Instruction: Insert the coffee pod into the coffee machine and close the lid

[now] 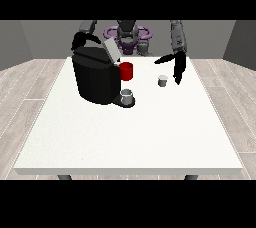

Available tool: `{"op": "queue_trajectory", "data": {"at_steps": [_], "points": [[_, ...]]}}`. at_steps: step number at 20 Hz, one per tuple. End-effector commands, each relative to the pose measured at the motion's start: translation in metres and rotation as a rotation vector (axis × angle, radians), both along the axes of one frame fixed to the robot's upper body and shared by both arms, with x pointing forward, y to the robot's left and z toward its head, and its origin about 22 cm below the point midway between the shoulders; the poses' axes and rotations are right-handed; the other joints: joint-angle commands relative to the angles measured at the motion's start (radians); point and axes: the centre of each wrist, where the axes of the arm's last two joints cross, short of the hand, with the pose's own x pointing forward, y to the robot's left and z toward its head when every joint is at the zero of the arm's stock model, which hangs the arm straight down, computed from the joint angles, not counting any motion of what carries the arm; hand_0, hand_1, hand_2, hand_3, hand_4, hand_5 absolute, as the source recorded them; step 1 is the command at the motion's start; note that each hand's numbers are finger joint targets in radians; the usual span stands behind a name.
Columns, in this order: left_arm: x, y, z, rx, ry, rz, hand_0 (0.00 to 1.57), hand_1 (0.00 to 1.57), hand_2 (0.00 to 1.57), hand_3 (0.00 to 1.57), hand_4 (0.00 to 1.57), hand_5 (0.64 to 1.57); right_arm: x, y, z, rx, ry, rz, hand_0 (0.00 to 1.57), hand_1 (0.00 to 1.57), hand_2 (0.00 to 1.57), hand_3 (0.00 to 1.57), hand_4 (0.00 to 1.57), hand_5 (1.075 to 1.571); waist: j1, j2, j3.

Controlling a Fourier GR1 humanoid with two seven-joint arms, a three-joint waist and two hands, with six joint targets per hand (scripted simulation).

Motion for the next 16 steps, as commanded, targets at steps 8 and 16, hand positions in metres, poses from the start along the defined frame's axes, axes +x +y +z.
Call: {"op": "queue_trajectory", "data": {"at_steps": [8, 16], "points": [[0.02, -0.015, -0.004, 0.119, 0.053, -0.01, 0.7, 0.7, 0.78, 0.43, 0.0, 1.571, 0.02, -0.007, -0.014, -0.061, 0.027, -0.027, 0.0, 0.0, 0.0, 0.0, 0.42, 1.571, 0.018, 0.036, 0.0002], [0.016, 0.012, -0.007, 0.314, 0.04, -0.072, 0.57, 0.57, 0.7, 0.41, 0.0, 1.571, 0.021, 0.013, -0.013, -0.052, 0.025, -0.04, 0.0, 0.0, 0.0, 0.0, 0.43, 1.571, 0.013, 0.067, 0.0]]}}
